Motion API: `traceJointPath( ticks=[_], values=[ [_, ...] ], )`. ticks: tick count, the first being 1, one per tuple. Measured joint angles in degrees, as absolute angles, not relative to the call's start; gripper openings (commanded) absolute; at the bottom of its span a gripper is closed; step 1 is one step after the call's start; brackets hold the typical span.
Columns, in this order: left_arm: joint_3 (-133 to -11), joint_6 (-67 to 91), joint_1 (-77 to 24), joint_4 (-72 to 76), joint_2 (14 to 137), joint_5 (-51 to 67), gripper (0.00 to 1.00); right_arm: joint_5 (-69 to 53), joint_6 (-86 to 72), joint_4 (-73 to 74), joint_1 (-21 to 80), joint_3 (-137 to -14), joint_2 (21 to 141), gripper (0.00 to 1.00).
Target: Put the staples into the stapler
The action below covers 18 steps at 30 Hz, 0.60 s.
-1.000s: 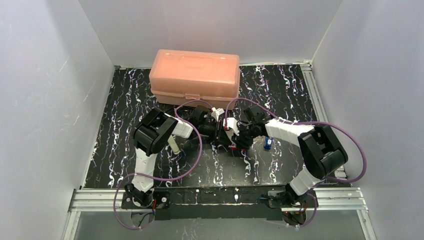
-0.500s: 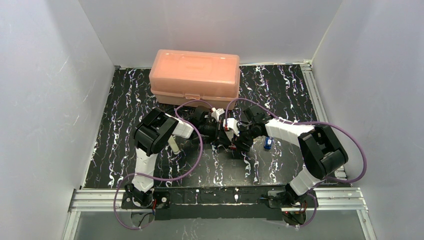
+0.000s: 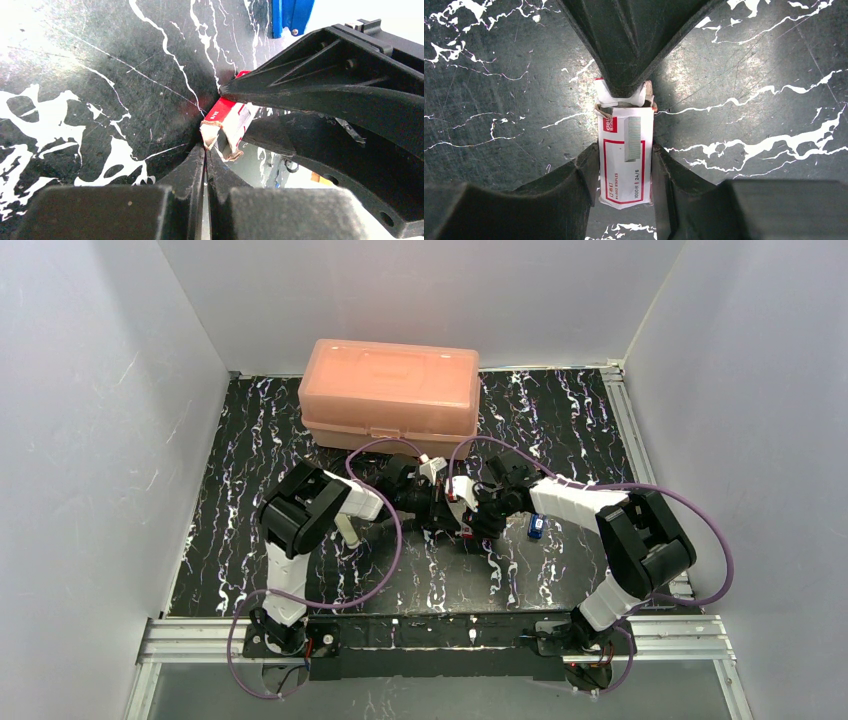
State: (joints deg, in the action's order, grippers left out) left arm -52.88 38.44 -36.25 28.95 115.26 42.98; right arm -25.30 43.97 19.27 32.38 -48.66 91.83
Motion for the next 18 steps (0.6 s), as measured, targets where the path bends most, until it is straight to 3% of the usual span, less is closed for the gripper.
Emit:
traceJointPath(
  ticks=[18],
  values=[
    [-51.72,37.52,-36.91,28.51,113.69,40.93,0.00,-25.26,46.09,19.35,32.29,-47.79,90.89,0.44]
  ],
)
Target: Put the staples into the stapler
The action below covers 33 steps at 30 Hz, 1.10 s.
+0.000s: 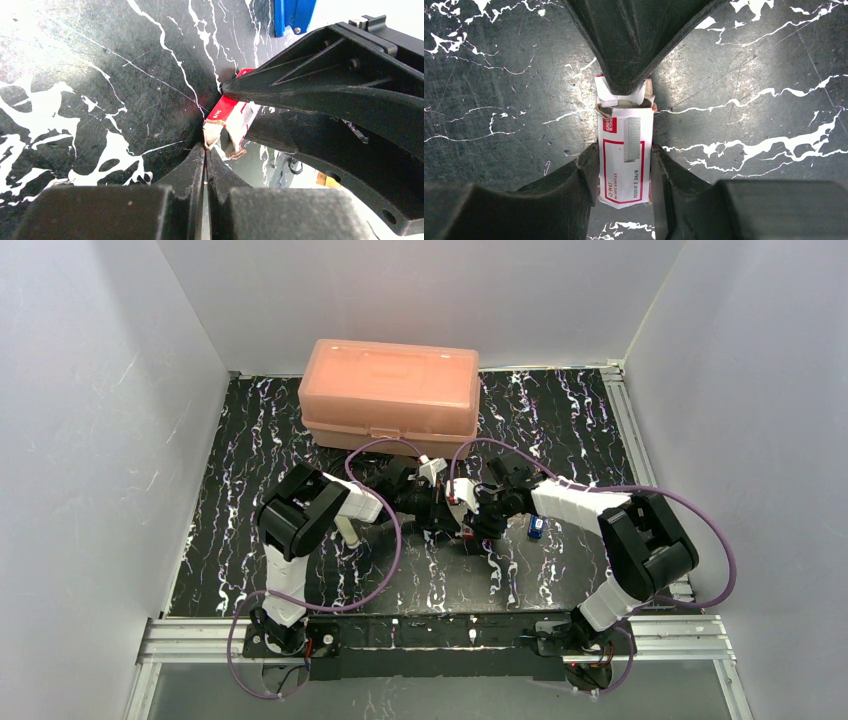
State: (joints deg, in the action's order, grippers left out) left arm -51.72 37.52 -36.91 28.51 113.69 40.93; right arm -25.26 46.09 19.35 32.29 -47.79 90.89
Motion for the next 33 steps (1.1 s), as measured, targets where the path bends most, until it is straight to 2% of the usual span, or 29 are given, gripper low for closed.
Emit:
traceJointPath(
  ticks=[16,24,33],
  values=[
    [-50.94,37.95,-34.96,27.18,112.79,41.30,0.00,-21.74,48.64,22.94,30.46,-47.40,89.45,0.52],
    [-49.58,37.71,-34.30,26.98,111.63,41.28,0.00,-21.37,48.66,23.27,30.44,-47.37,89.34,0.53],
    [-48.80,36.95,-33.65,26.61,110.83,41.08,0.00,-21.10,49.12,23.90,30.44,-47.46,89.27,0.46]
  ],
)
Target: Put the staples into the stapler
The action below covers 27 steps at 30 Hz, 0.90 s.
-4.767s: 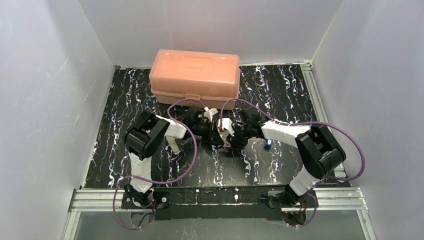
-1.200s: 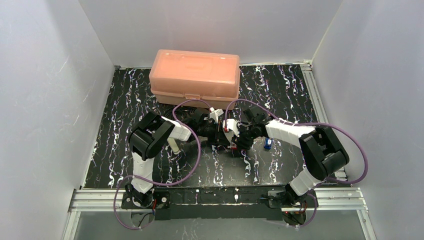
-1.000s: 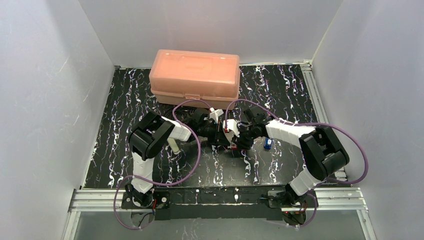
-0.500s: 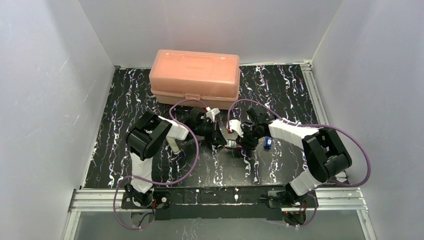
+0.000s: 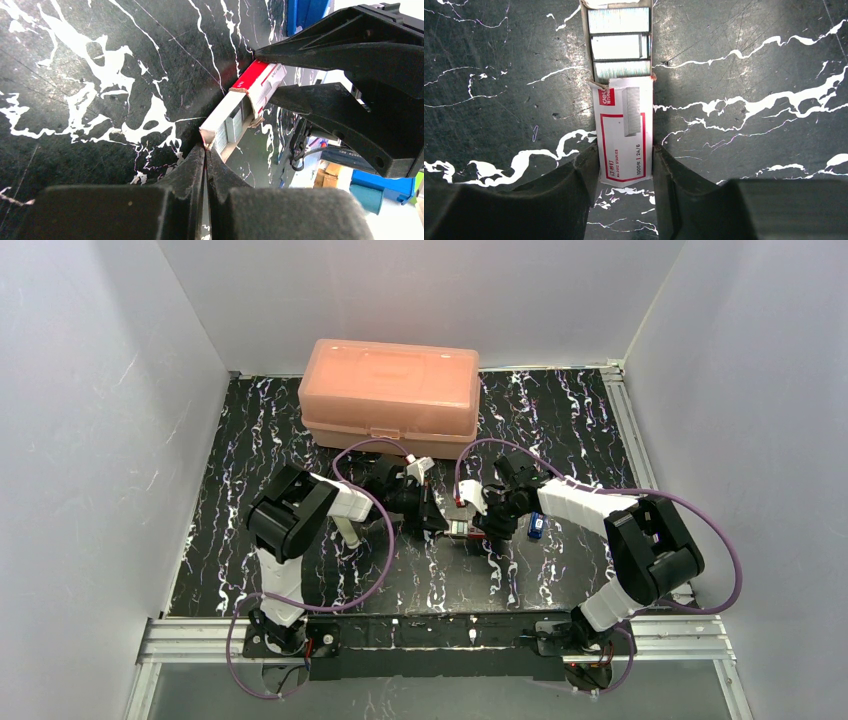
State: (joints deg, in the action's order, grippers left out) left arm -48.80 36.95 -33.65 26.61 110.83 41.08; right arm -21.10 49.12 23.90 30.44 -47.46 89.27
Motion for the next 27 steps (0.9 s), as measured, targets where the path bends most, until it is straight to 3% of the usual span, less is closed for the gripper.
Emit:
traceJointPath(
  ticks=[5,13,19,23,25,27],
  values=[
    [-48.66,36.62,-33.41,26.52,110.74,41.08,0.00,-20.99,49.47,24.12,30.44,-47.48,89.23,0.42],
    [-48.10,36.18,-32.71,26.09,110.13,41.01,0.00,-20.47,49.76,24.32,30.44,-47.48,89.06,0.44],
    [-47.72,36.01,-32.34,25.89,109.80,40.93,0.00,-19.62,49.98,24.62,30.09,-47.51,88.92,0.54],
    [-47.72,35.97,-32.32,25.89,109.80,40.99,0.00,-19.22,49.71,24.56,29.82,-47.64,88.92,0.71],
    [-47.75,35.86,-32.32,25.89,109.80,41.10,0.07,-19.09,49.32,24.73,29.67,-47.86,88.97,0.77],
    [-47.77,35.59,-32.32,25.89,109.80,41.17,0.22,-19.07,48.82,25.15,29.63,-48.07,89.12,0.81]
  ],
)
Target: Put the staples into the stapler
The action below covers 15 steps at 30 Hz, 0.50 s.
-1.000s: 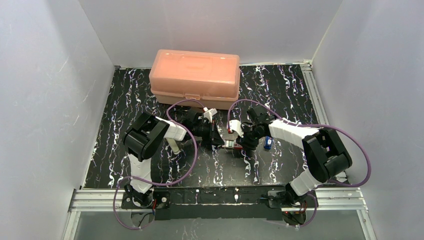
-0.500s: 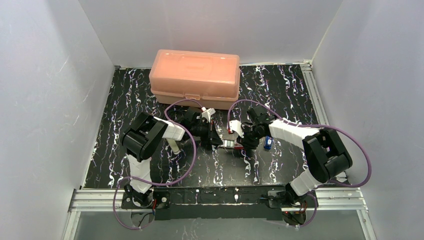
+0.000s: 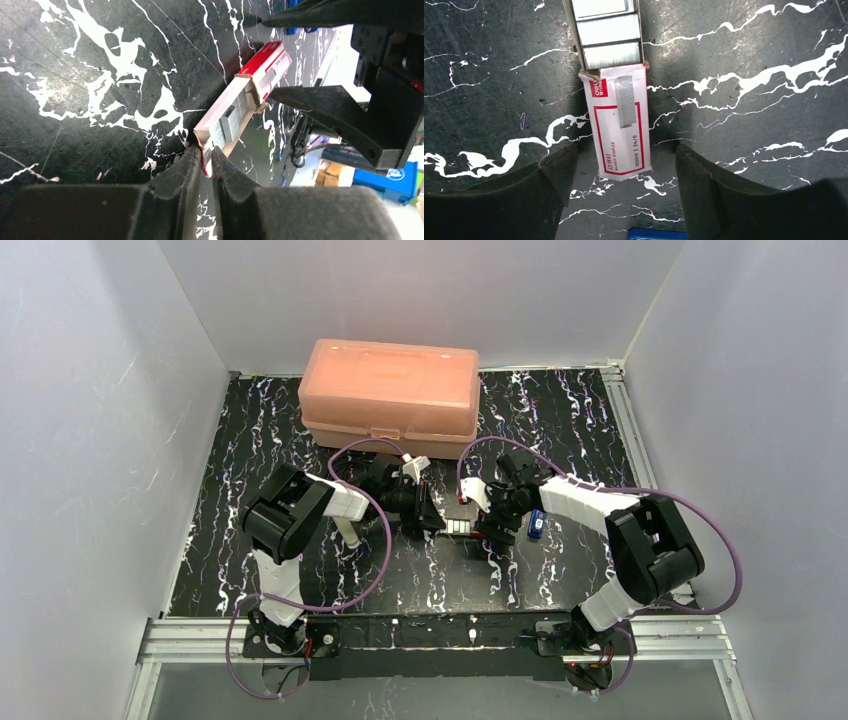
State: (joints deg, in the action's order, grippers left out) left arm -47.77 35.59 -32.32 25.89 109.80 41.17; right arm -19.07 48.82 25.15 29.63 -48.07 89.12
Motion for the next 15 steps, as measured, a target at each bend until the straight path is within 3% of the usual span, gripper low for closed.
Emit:
traceJointPath(
  ticks=[10,15],
  values=[
    [-48.64,31.35,-32.32,23.99,106.21,40.91,0.68,-17.72,42.39,26.96,29.58,-49.01,88.71,0.83],
    [-49.15,26.33,-32.29,19.92,103.15,38.72,0.77,-16.80,38.98,28.34,28.77,-49.74,84.60,0.83]
  ],
)
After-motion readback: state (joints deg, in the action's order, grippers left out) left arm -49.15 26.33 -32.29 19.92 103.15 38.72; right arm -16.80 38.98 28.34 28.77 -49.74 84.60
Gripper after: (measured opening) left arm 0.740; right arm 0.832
